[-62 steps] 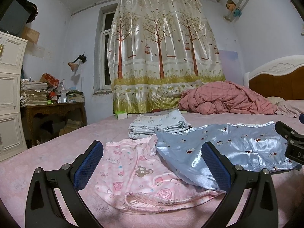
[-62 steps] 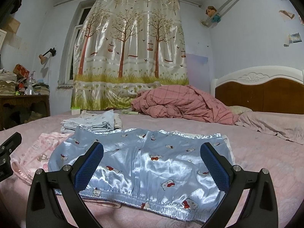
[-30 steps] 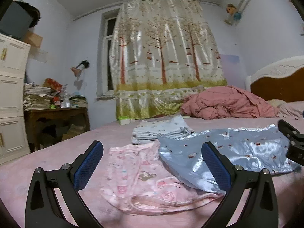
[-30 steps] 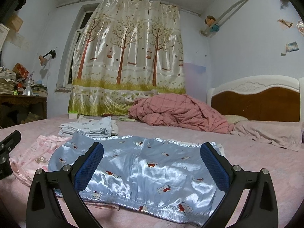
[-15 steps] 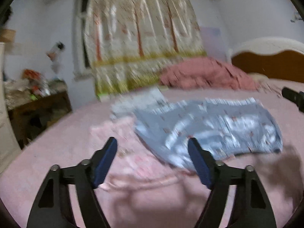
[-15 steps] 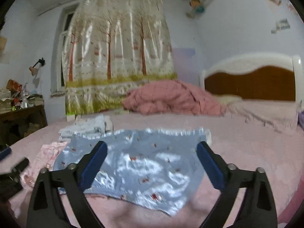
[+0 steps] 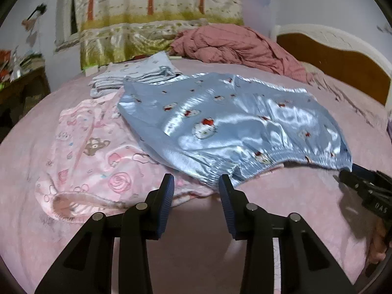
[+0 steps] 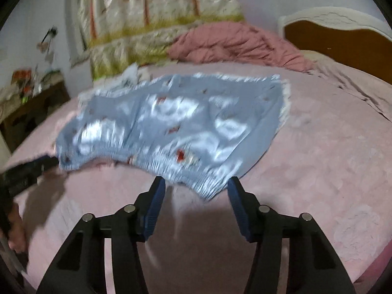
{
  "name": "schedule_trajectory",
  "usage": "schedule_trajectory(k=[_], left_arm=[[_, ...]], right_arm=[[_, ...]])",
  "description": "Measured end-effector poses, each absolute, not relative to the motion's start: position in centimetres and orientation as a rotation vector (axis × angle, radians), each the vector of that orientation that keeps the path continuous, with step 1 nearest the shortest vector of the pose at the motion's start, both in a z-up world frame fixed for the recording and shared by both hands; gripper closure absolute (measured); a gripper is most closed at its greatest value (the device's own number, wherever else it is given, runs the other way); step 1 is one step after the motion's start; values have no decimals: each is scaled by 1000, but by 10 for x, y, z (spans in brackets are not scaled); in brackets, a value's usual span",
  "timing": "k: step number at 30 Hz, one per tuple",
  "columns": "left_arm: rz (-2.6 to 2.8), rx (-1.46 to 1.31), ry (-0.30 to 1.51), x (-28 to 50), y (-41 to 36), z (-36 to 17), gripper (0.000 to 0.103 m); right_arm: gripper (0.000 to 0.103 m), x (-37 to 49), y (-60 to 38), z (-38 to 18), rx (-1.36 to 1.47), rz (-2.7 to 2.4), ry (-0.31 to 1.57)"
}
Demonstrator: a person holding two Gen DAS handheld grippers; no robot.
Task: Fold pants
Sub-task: 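Move both grippers down toward the waistband of the blue satin pants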
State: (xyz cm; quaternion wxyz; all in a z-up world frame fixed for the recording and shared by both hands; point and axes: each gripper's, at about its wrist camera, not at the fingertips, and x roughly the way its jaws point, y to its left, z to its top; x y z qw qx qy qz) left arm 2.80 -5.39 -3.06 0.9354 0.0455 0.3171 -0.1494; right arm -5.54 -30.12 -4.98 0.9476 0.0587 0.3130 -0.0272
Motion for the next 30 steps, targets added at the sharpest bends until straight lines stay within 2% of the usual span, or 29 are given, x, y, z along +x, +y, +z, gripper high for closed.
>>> schedule_trajectory(k=[3, 7, 13, 19, 23, 25, 28, 30], left_arm=[[-319, 155, 642, 22, -61, -31, 45], [-281, 166, 641, 27, -62, -31, 45], [-222, 110, 669, 42, -55, -33, 46], [-160, 215, 607, 40, -75, -30, 46], [-84, 216, 598, 41, -70, -29, 59], [-117, 182, 577, 38, -64, -25, 74], [-110, 190, 508, 24, -63, -16, 84], [-86, 220, 476, 14, -67, -11, 85]], right_arm=[[49, -58, -289, -53, 49, -68, 650], [56, -58, -293, -49, 79, -137, 633], [57, -55, -303, -44, 108, -186, 623], [57, -50, -300, -49, 88, -236, 634], [56, -54, -307, -43, 110, -325, 592], [57, -60, -311, -35, 132, -333, 545], [64, -67, -308, -28, 113, -359, 516], [67, -73, -301, -22, 91, -390, 510]])
